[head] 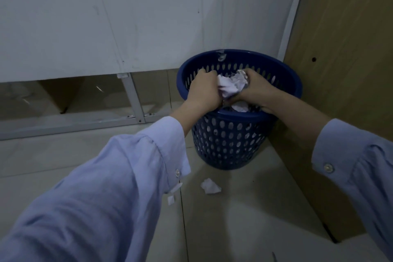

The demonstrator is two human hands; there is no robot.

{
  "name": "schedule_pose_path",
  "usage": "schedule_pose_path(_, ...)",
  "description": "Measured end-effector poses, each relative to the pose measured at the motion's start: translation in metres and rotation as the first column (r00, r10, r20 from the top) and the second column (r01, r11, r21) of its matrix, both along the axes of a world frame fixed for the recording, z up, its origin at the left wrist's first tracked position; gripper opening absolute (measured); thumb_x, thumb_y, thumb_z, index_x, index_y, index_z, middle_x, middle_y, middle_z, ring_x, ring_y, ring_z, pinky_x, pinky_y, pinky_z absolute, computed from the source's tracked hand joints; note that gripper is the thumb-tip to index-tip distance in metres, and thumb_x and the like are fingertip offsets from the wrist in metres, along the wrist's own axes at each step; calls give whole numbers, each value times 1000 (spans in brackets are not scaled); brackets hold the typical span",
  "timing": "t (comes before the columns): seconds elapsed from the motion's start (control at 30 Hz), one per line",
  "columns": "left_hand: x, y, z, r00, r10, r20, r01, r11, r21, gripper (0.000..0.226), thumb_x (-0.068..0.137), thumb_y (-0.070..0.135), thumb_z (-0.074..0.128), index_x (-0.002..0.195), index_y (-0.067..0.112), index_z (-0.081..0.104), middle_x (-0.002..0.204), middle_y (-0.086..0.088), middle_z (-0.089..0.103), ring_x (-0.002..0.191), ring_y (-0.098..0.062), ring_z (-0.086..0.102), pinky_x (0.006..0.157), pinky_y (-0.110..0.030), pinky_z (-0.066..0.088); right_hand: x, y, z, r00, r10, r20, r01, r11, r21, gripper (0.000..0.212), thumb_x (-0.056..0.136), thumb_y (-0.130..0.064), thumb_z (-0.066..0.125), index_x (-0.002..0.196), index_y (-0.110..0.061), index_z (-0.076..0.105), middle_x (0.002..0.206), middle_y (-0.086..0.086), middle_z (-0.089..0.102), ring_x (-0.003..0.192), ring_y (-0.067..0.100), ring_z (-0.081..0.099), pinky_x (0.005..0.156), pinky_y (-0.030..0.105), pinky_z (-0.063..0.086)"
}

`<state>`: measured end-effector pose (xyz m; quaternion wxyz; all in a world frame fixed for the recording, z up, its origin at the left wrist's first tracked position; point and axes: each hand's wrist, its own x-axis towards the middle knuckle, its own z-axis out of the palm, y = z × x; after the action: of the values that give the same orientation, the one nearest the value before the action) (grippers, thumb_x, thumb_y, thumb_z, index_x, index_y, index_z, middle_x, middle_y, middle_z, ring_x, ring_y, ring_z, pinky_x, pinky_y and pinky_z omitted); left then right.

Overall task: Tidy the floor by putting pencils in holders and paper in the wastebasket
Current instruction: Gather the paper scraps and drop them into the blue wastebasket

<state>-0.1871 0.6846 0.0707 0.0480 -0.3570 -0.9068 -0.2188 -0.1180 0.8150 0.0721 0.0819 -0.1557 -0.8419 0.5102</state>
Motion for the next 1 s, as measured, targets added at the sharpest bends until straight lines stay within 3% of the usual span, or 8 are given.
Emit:
schedule_pose_path(0.07, 2, 0, -1, 1000, 23, -12, -23, 999, 26, 35, 82, 21, 64, 111, 5, 53, 117, -17, 53, 102, -31, 51, 72, -30, 38, 2, -1, 1, 995, -89, 42, 88, 996, 18, 91, 59, -7, 88, 136, -14, 40, 122, 3, 50, 111, 17, 52, 87, 26, 44)
schedule_pose_path(0.13, 5, 0, -2, 999, 49, -5, -48, 998, 33, 42, 80, 19, 68, 116, 6, 51, 120, -17, 47, 100, -32, 52, 74, -32, 42, 3, -2, 0, 991, -132, 38, 128, 988, 91, 99, 59, -8, 88, 141, -19, 35, 140, 8, 42, 124, 22, 44, 90, 27, 41)
schedule_pose_path(0.3, 12, -5, 0, 998, 60, 10, -60, 997, 42, 49, 75, 15, 73, 118, 7, 51, 122, -14, 42, 96, -30, 53, 75, -32, 43, 6, -7, -1, 988, -157, 7, 150, 955, 255, 74, 64, -5, 84, 128, -24, 52, 136, 6, 47, 120, 21, 45, 85, 28, 42)
schedule_pose_path(0.4, 15, -7, 1, 999, 45, -1, -45, 998, 48, 46, 77, 12, 71, 119, 6, 54, 121, -14, 45, 100, -29, 52, 73, -28, 39, 10, -9, -2, 986, -136, -102, 162, 932, 325, 44, 73, -3, 76, 111, -21, 62, 120, 3, 58, 105, 13, 51, 80, 24, 41)
schedule_pose_path(0.5, 18, -11, 4, 999, 24, -29, -23, 999, 35, 35, 81, 10, 66, 115, 5, 57, 117, -15, 51, 102, -28, 52, 73, -28, 40, 15, -13, 1, 968, -87, -235, 181, 891, 416, 29, 78, -3, 67, 104, -16, 66, 104, -2, 61, 90, 8, 51, 78, 21, 41)
schedule_pose_path(0.7, 29, -30, 16, 990, -20, -136, 25, 999, 34, 33, 88, 21, 59, 117, 7, 54, 121, -11, 49, 99, -27, 55, 79, -40, 51, 20, -25, 7, 953, 2, -302, 175, 813, 556, 24, 82, -6, 64, 105, -12, 64, 110, 6, 61, 94, 12, 51, 81, 24, 41)
schedule_pose_path(0.87, 36, -65, 27, 965, -15, -261, 32, 998, 63, 31, 86, 16, 57, 117, 9, 55, 119, -10, 51, 107, -27, 50, 81, -42, 50, 27, -52, 21, 908, -3, -419, 227, 844, 486, 20, 82, -2, 59, 99, -10, 65, 99, 6, 65, 86, 15, 58, 74, 22, 46)
schedule_pose_path(1.0, 39, -102, 35, 956, 25, -291, 7, 994, 108, 33, 85, 17, 59, 117, 12, 56, 114, -8, 55, 104, -27, 51, 79, -42, 50, 30, -86, 29, 881, 34, -471, 217, 857, 467, 17, 82, 0, 58, 94, -9, 65, 93, 2, 64, 80, 14, 57, 68, 16, 44)
